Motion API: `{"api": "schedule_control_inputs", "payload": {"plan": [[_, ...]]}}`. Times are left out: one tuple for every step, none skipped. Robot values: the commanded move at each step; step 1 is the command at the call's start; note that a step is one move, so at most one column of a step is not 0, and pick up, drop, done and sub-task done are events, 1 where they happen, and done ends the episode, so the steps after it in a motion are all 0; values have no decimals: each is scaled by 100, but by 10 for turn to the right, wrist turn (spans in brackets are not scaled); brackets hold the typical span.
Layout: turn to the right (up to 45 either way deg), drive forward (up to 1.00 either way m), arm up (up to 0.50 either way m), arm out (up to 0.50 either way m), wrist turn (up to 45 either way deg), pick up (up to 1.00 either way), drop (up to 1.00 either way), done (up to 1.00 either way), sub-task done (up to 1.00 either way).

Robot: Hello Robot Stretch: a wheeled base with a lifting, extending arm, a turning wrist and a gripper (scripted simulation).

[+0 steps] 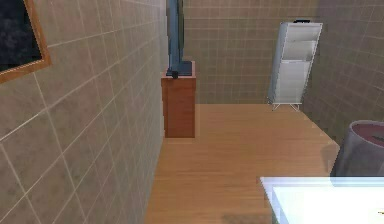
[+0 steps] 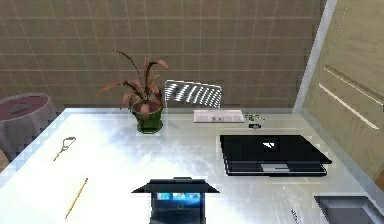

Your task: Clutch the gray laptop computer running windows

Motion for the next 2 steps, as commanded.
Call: {"api": "schedule_control_inputs", "payload": {"plan": [[0,0,50,0,0,0,0,0,0],[0,0,26,0,0,0,0,0,0]]}}
